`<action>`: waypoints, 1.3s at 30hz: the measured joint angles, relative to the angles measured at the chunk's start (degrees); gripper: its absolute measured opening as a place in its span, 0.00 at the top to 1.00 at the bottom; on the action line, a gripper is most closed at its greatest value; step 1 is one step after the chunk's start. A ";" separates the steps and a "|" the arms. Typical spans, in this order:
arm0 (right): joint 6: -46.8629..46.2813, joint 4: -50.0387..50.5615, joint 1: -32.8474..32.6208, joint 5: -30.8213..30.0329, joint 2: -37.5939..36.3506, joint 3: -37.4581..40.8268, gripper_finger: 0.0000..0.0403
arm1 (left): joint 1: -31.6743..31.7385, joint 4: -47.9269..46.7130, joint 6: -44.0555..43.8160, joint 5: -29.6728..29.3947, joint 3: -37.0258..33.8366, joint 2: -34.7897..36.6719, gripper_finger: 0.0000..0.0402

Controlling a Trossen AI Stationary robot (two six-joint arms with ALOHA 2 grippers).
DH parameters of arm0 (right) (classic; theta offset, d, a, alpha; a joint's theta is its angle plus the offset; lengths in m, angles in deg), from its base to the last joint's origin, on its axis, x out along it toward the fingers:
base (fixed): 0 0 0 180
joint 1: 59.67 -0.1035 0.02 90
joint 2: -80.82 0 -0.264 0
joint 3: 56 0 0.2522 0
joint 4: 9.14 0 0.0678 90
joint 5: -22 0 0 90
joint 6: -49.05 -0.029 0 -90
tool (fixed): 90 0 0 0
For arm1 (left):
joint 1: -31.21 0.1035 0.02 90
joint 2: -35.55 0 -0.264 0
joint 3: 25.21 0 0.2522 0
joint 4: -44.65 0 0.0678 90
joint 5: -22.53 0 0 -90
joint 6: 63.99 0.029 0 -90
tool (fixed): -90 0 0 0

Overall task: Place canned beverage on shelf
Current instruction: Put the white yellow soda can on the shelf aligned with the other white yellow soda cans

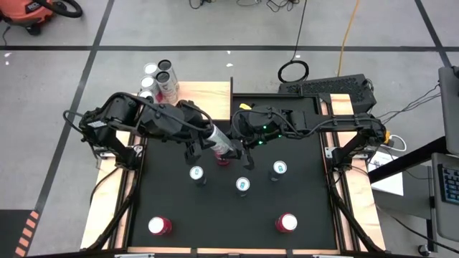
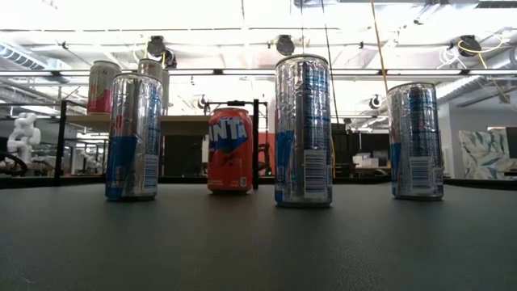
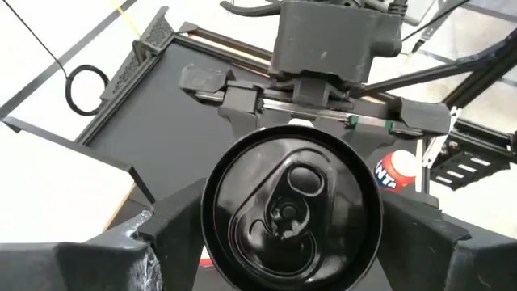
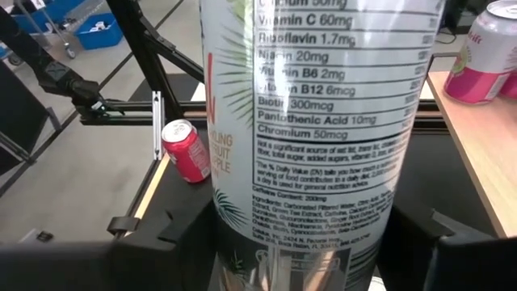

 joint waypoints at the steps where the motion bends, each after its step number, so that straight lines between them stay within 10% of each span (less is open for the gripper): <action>1: -0.21 -0.04 0.00 0.00 0.00 0.00 0.42 | 0.00 -0.10 0.14 0.00 0.00 0.00 0.24; 39: -1.99 0.98 -0.17 1.79 0.00 0.00 0.42 | 2.34 -2.82 10.12 11.65 -0.04 0.81 0.36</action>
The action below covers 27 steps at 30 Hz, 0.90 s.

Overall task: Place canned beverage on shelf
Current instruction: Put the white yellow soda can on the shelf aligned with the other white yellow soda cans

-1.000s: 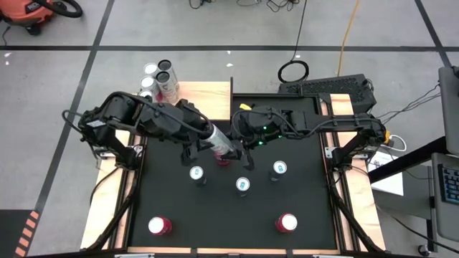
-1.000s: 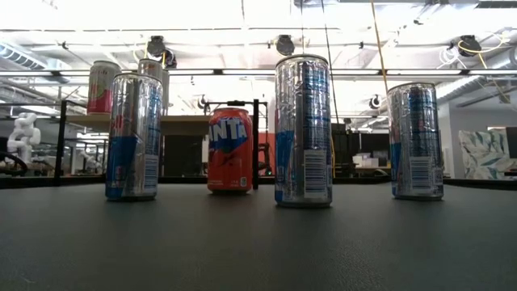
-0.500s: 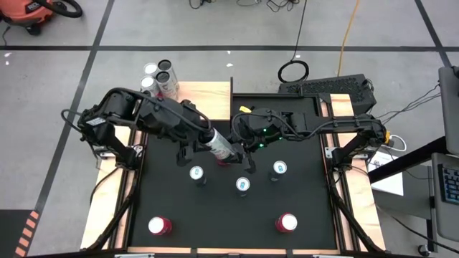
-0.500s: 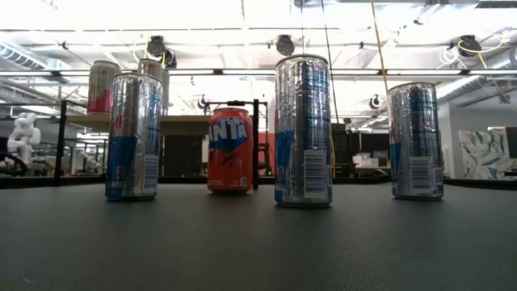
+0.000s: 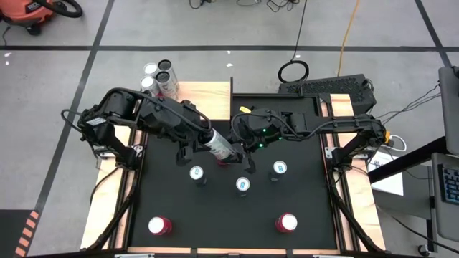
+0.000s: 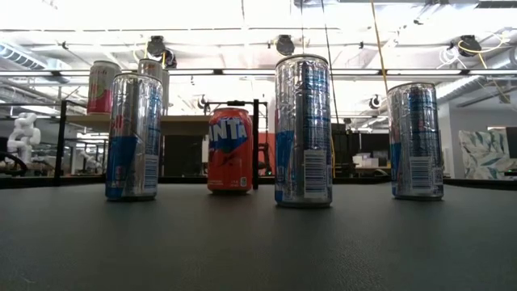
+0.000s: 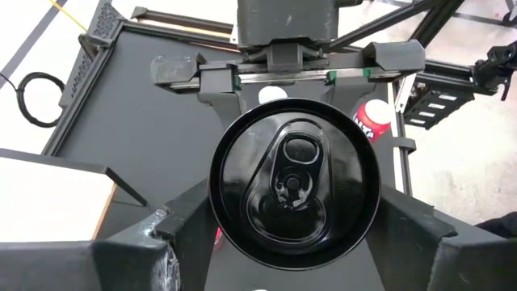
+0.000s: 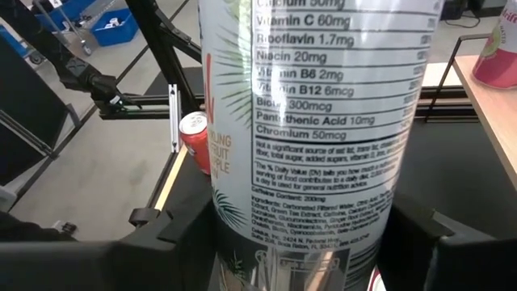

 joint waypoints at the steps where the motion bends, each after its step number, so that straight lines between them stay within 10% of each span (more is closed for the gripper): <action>1: 0.00 -0.05 0.00 0.00 0.00 0.00 0.42 | 0.00 0.00 0.00 0.00 0.00 0.00 0.36; 27: 1.27 -0.28 0.07 -0.04 -0.11 0.00 0.42 | 0.37 2.27 -2.70 1.40 0.00 0.00 0.23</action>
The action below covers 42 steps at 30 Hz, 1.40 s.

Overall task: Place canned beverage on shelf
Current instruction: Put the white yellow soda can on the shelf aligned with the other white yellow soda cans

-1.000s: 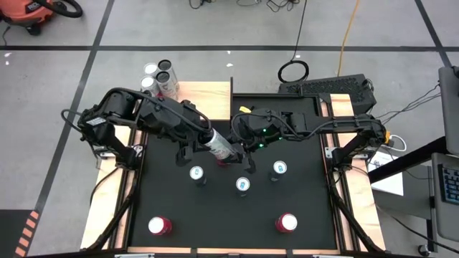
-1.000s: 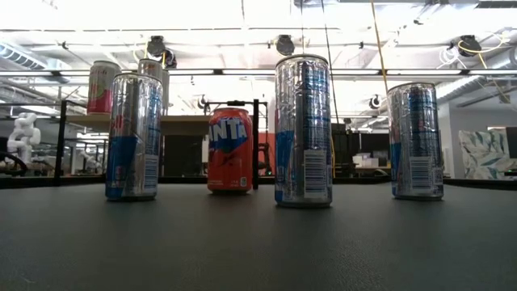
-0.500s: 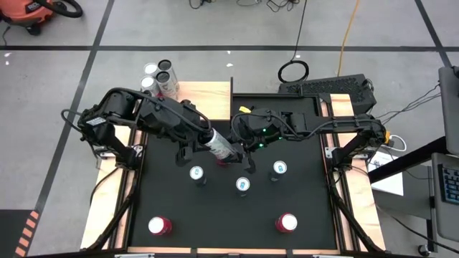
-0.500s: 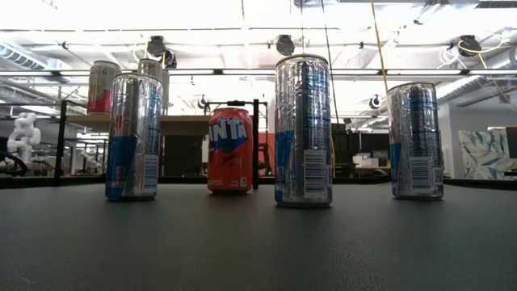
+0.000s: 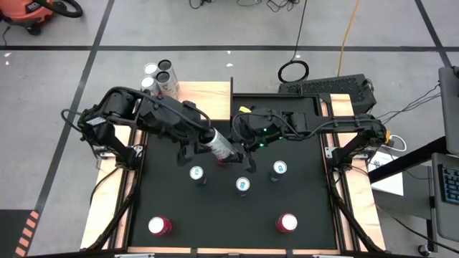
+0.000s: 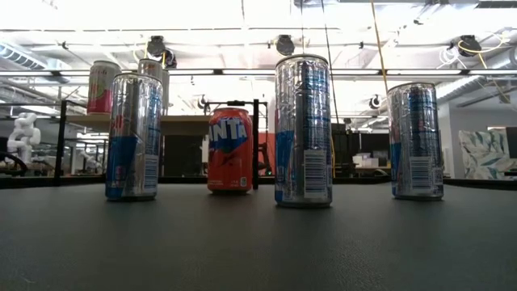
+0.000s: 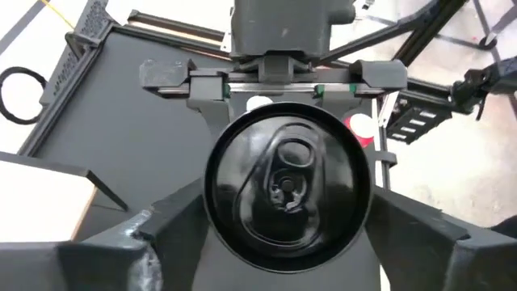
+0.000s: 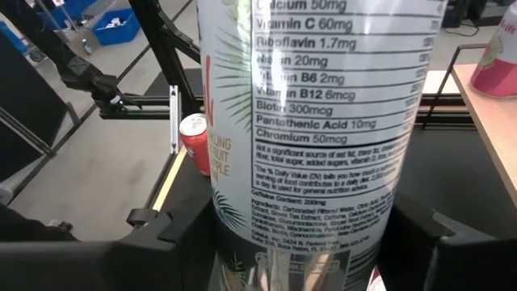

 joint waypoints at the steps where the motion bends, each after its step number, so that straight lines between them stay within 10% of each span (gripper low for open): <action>1: -0.05 0.00 0.00 -0.09 0.00 0.00 0.42 | 0.00 0.01 0.53 -0.43 0.00 -0.01 0.21; 23: -0.32 0.07 0.02 -0.20 0.02 -0.02 0.42 | 1.03 1.62 7.09 -1.46 -0.04 -0.13 0.20; 42: -1.04 0.07 -0.02 0.04 0.04 -0.02 0.41 | 1.07 0.57 7.79 -1.95 -0.04 -0.07 0.37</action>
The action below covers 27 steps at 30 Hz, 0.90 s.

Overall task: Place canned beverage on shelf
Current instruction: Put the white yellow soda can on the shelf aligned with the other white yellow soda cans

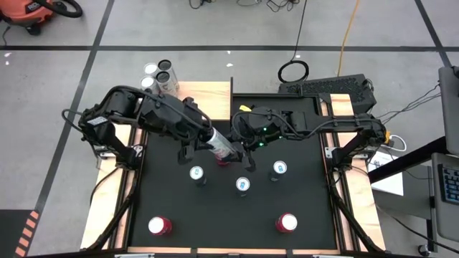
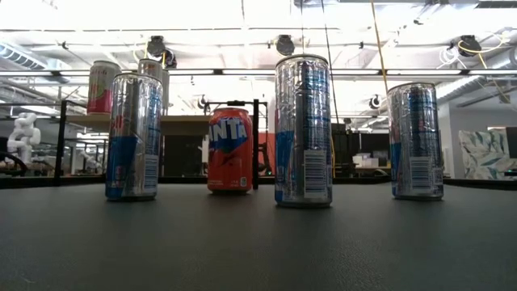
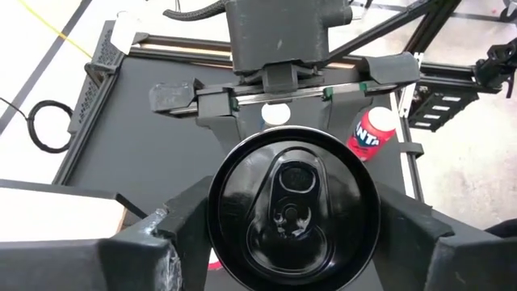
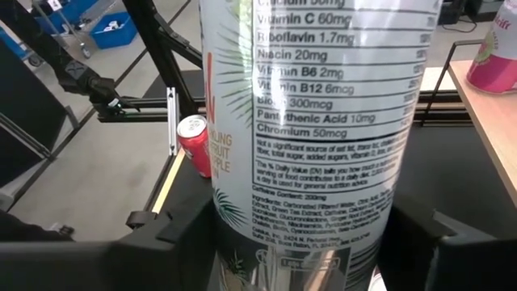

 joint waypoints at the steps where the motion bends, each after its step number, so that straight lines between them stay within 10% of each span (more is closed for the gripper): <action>1: -0.16 -0.01 0.00 0.01 0.00 0.00 0.40 | -0.02 0.06 0.05 -0.34 0.00 0.00 0.37; 11: -5.04 1.38 0.11 -0.21 -3.15 -0.22 0.21 | -0.14 0.91 -1.69 -1.31 -0.02 0.51 0.37; 27: -5.00 23.03 0.63 -1.89 -12.24 -0.17 0.20 | 10.92 -12.60 8.98 -1.61 0.04 5.26 0.37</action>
